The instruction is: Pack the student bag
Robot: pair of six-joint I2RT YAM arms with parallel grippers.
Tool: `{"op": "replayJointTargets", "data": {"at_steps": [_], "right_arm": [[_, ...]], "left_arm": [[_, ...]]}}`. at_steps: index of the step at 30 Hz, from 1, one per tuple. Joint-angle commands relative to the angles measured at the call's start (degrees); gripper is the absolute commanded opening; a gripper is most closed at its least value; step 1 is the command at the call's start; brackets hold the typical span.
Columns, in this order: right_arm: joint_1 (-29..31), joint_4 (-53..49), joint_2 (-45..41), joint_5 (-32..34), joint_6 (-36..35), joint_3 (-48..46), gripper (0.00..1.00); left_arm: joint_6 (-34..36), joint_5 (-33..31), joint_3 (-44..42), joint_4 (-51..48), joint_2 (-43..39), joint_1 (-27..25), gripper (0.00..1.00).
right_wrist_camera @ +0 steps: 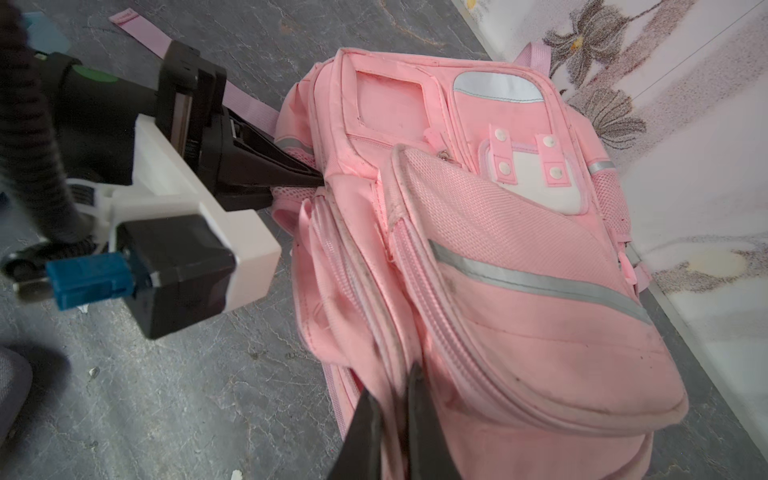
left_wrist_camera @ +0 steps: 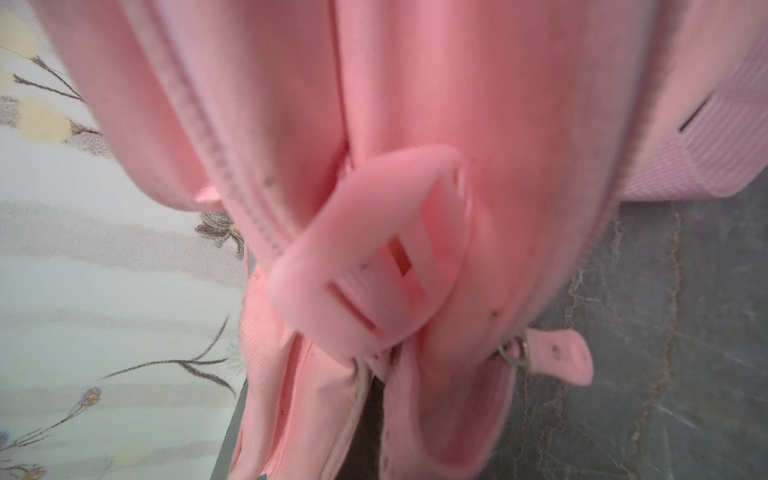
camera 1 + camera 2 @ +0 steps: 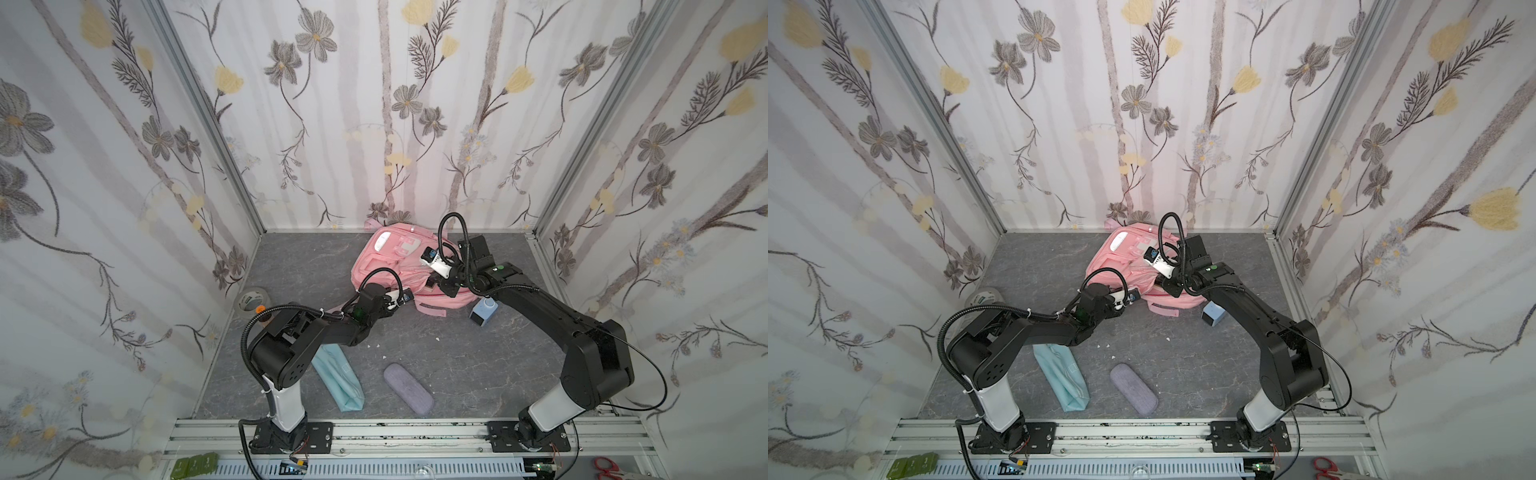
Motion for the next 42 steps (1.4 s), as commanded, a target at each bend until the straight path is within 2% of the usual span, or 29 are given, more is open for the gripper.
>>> {"op": "replayJointTargets", "data": {"at_steps": [1, 3, 4, 8, 11, 14, 18, 21, 23, 28, 32, 37, 42], "right_arm": [[-0.55, 9.62, 0.19, -1.36, 3.51, 2.11, 0.0], [-0.65, 10.66, 1.23, 1.88, 5.74, 3.85, 0.22], [-0.66, 10.79, 1.65, 2.98, 6.56, 4.86, 0.29], [-0.68, 11.94, 2.45, 7.34, 12.37, 9.69, 0.46], [-0.64, 14.43, 0.56, 10.35, 18.57, 10.13, 0.52], [-0.25, 18.15, -3.36, 13.76, 23.73, 6.73, 0.55], [2.87, 23.48, -10.73, 18.07, 26.11, -0.65, 0.59], [7.31, 27.55, -15.41, 20.47, 25.01, -7.19, 0.58], [10.67, 30.3, -17.28, 20.51, 24.78, -11.56, 0.53], [19.09, 43.1, -17.85, 22.23, 25.56, -23.47, 0.33], [20.86, 48.99, -12.73, 25.7, 27.83, -26.04, 0.26], [21.06, 54.45, -6.77, 31.52, 30.01, -25.79, 0.3], [21.06, 54.93, -3.67, 35.66, 30.87, -25.06, 0.26]], "left_arm": [[0.05, 1.14, 1.51, -11.97, -2.49, 0.75, 0.0], [-2.54, 6.02, 4.81, -22.31, -5.82, 1.75, 0.0], [-4.28, 8.94, 7.16, -27.96, -7.15, 2.58, 0.0], [-16.82, 21.35, 24.12, -55.23, -8.23, 7.15, 0.0], [-19.54, 27.65, 33.9, -68.12, -6.07, 8.47, 0.0], [-21.78, 30.85, 42.13, -76.11, -3.18, 8.43, 0.0], [-25.87, 35.89, 52.23, -84.53, 1.97, 8.52, 0.0], [-30.5, 37.27, 57.89, -86.84, 5.39, 8.53, 0.0], [-32.78, 38.55, 60.28, -87.07, 6.73, 8.6, 0.0], [-36.86, 43.13, 61.84, -84.99, 7.32, 8.61, 0.0], [-38.96, 45.26, 61.67, -83.44, 7.0, 8.78, 0.0], [-40.35, 46.82, 61.14, -82.42, 6.78, 8.87, 0.0], [-41.79, 47.58, 60.38, -81.18, 6.43, 8.89, 0.0]]}}
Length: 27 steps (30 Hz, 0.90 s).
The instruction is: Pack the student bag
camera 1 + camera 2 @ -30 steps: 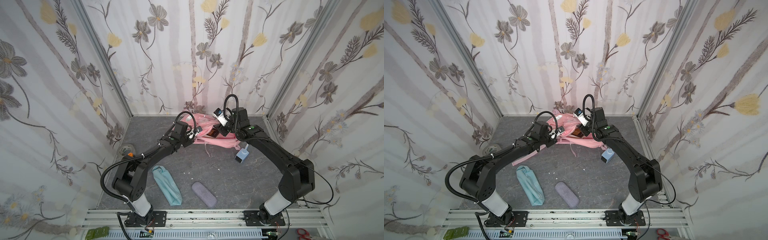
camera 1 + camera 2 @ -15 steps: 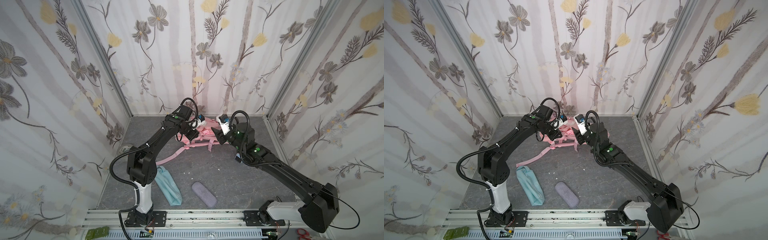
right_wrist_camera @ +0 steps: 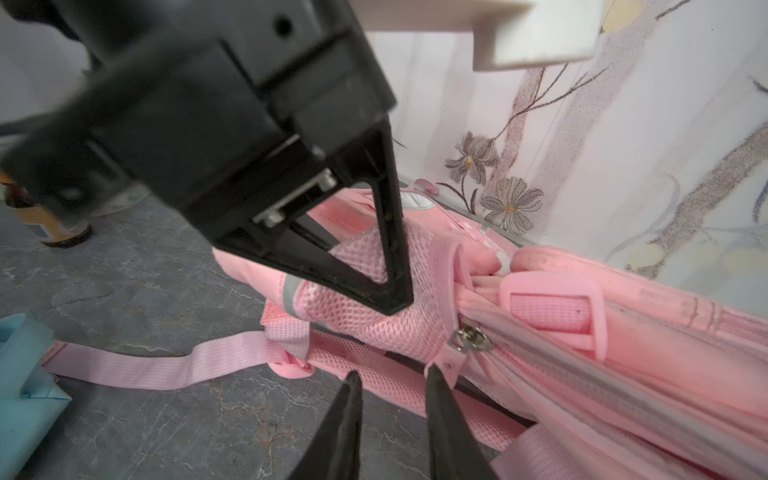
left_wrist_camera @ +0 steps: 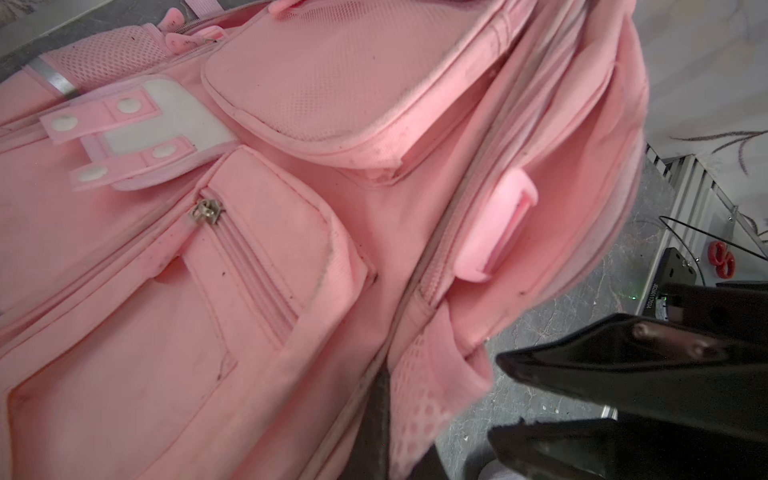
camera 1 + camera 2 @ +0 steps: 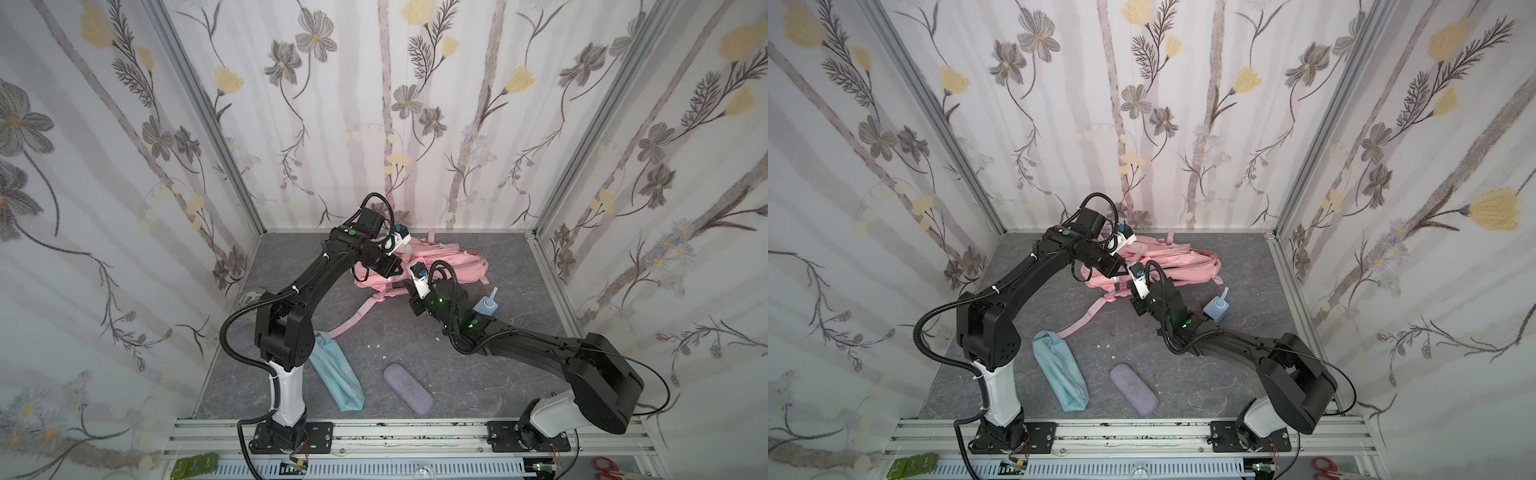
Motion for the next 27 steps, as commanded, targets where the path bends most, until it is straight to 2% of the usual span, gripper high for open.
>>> {"op": "replayJointTargets", "data": {"at_steps": [1, 8, 17, 27], "right_arm": [[0.15, 5.41, 1.06, 4.49, 1.88, 0.45, 0.25], [0.15, 6.06, 1.33, 7.64, 4.18, -0.76, 0.24], [-0.12, 6.18, 4.21, 7.21, 4.74, 1.4, 0.25], [-2.52, 6.04, 6.93, 4.64, 5.51, 4.56, 0.14]], "left_arm": [[-2.54, 5.06, -0.37, 3.57, -1.05, 0.12, 0.0], [-3.05, 5.77, -0.55, 3.93, -0.95, 0.07, 0.0], [-4.46, 6.96, -0.89, 4.99, -1.3, 0.05, 0.0], [-5.6, 6.66, -1.13, 5.34, -1.1, -0.22, 0.0]]}}
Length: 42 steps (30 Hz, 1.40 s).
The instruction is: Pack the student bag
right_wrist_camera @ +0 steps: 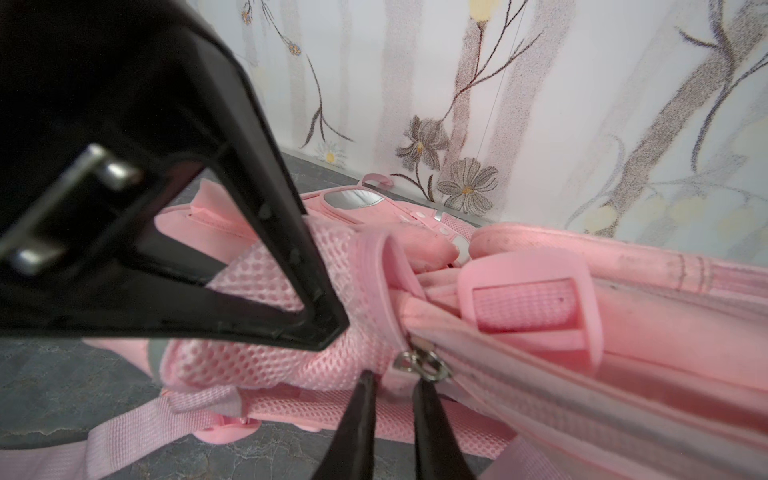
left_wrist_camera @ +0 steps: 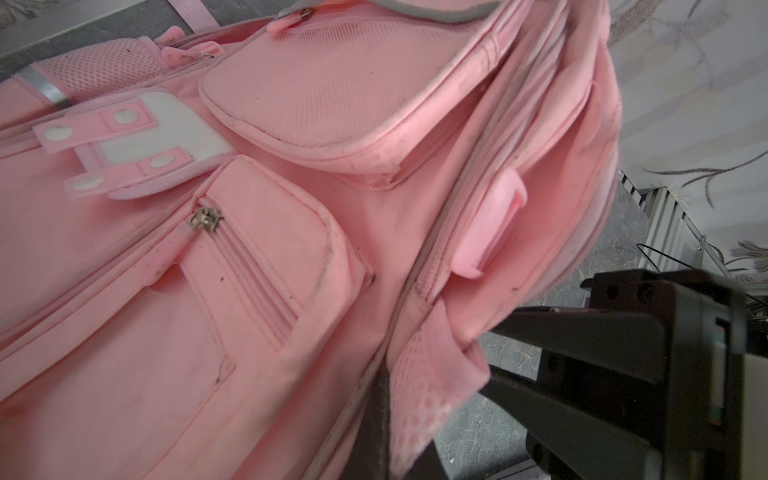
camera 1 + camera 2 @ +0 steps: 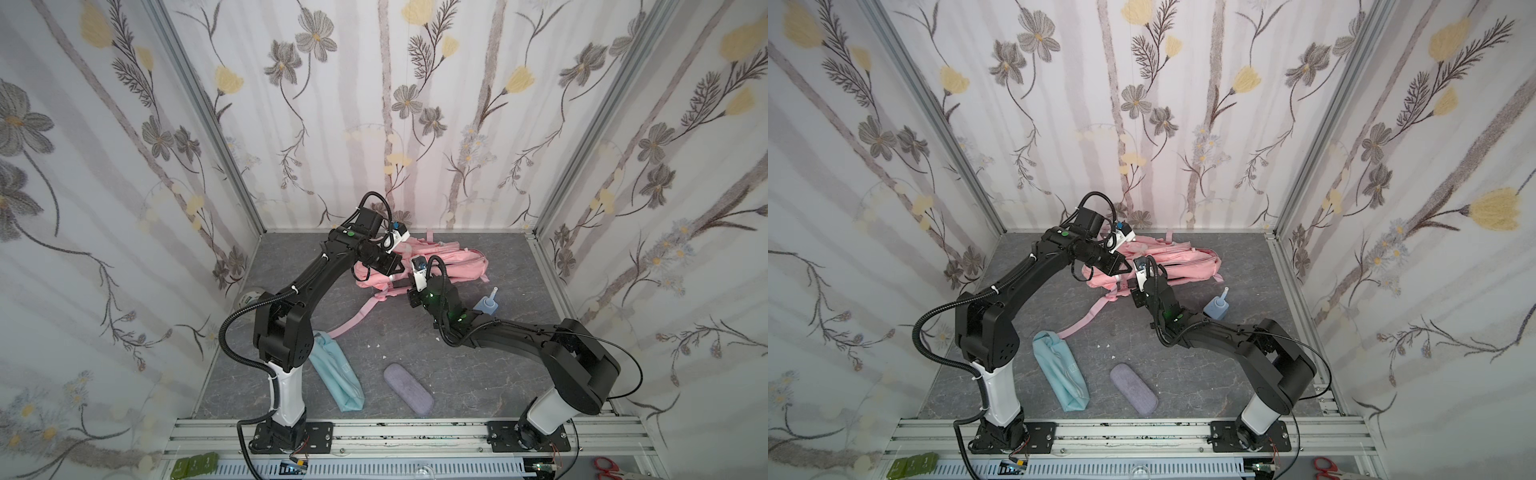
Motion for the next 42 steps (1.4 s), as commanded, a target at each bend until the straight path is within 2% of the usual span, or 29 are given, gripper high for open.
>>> {"op": "replayJointTargets", "data": {"at_steps": [1, 5, 10, 11, 13, 15, 25, 29, 33, 36, 42], "right_arm": [[-0.87, 3.06, 0.45, -1.97, 1.17, 0.64, 0.13], [-1.86, 3.29, -0.38, -7.68, 1.25, -0.23, 0.0], [-2.82, 5.82, -2.37, -15.6, 3.04, -2.69, 0.0], [-3.17, 6.15, -2.59, -17.35, 3.93, -2.99, 0.04], [-3.63, 6.14, -2.75, -19.0, 6.41, -3.07, 0.25], [-3.77, 7.02, -2.83, -19.55, 7.9, -3.3, 0.34], [-3.81, 3.65, 0.25, -11.66, 9.09, 1.36, 0.36], [-3.87, 4.4, 1.19, -11.85, 11.01, 2.13, 0.36], [-4.25, 5.37, -0.16, -12.31, 15.73, -0.27, 0.43], [-5.03, 7.45, -1.48, -14.55, 19.47, -2.87, 0.48], [-6.84, 11.82, -0.95, -20.04, 22.64, -3.85, 0.49]], "left_arm": [[-1.84, 5.03, 0.27, 1.44, -0.55, -0.33, 0.0], [-2.1, 4.06, 0.36, 1.57, -0.24, -0.51, 0.0], [-2.87, 1.74, 0.45, 1.88, 0.18, -0.51, 0.0], [-3.12, 1.41, 0.45, 2.05, 0.18, -0.51, 0.0], [-3.5, 1.29, 0.45, 2.57, 0.17, -0.49, 0.0], [-3.92, 1.36, 0.51, 3.15, 0.22, -0.51, 0.0], [-5.64, 1.62, 1.15, 3.8, 0.81, -0.57, 0.0], [-5.8, 1.54, 1.41, 3.65, 0.81, -0.68, 0.0], [-5.82, 1.01, 1.24, 3.65, 0.7, -0.68, 0.0], [-5.96, 0.92, 1.11, 3.63, 0.83, -0.68, 0.0], [-5.97, 1.21, 1.41, 3.89, 1.24, -0.69, 0.0]]}}
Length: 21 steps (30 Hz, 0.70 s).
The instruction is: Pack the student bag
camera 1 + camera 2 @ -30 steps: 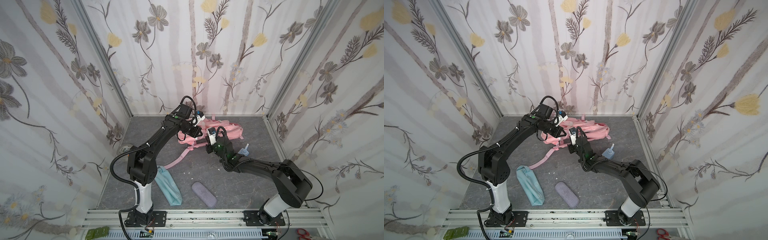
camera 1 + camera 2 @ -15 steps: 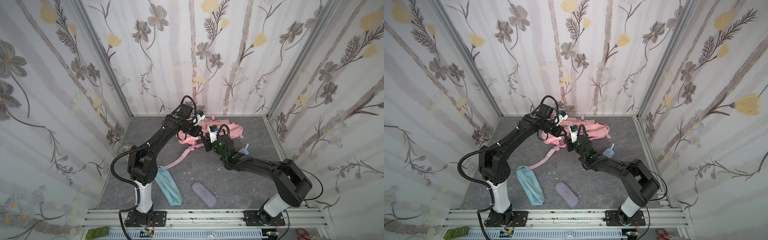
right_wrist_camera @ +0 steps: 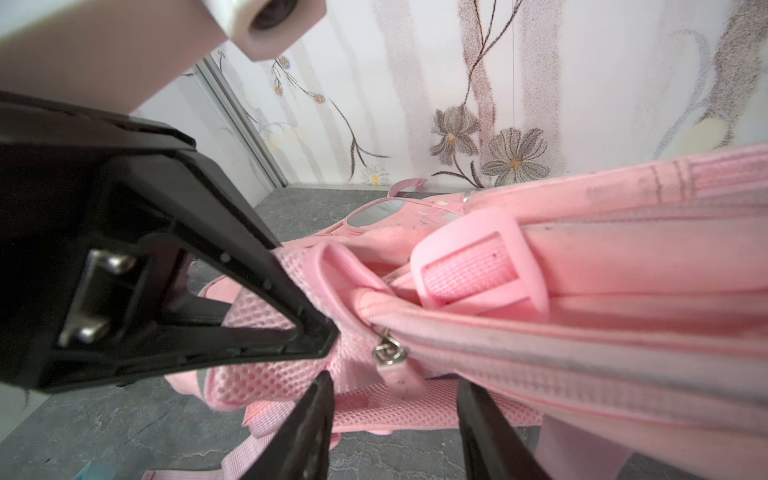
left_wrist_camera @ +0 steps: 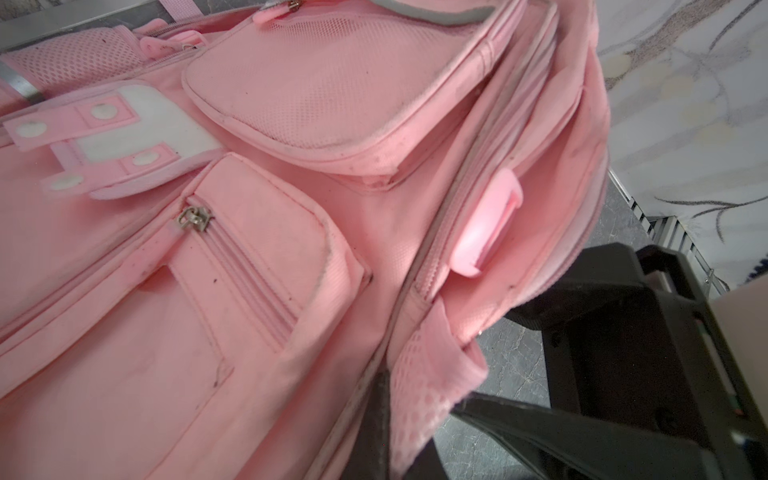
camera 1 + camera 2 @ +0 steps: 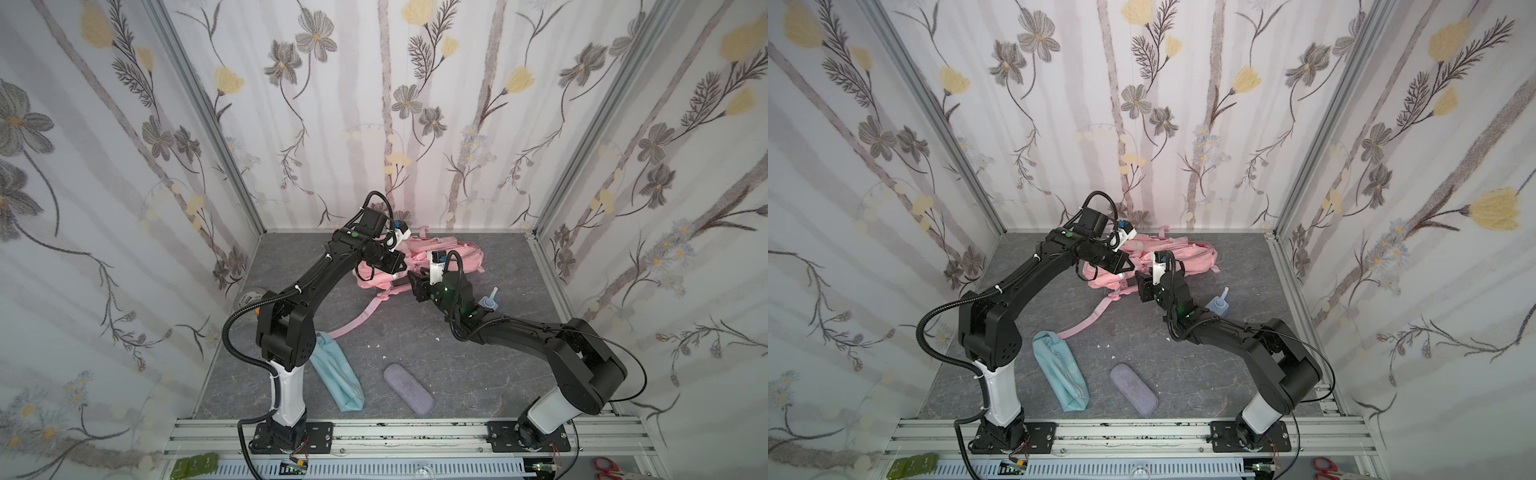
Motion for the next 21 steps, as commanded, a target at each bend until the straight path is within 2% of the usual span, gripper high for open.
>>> {"op": "replayJointTargets", "data": {"at_steps": [1, 8, 13, 21], "right_arm": [[-0.96, 6.42, 0.88, -4.71, 3.7, 0.47, 0.49], [-1.81, 4.43, 3.72, -6.36, 5.75, 4.44, 0.45], [-1.9, 3.82, 4.85, -6.78, 6.19, 4.95, 0.25], [-2.5, 2.03, 3.58, -6.35, 6.1, 2.98, 0.07]], "left_arm": [[-1.06, 3.72, 0.97, 2.14, 0.33, 0.02, 0.0], [-1.27, 3.73, 1.09, 2.05, 0.28, 0.02, 0.0], [-0.97, 3.18, 1.2, 1.8, 0.38, 0.04, 0.0], [-0.86, 1.81, 1.24, 1.39, 0.21, 0.11, 0.0]]}}
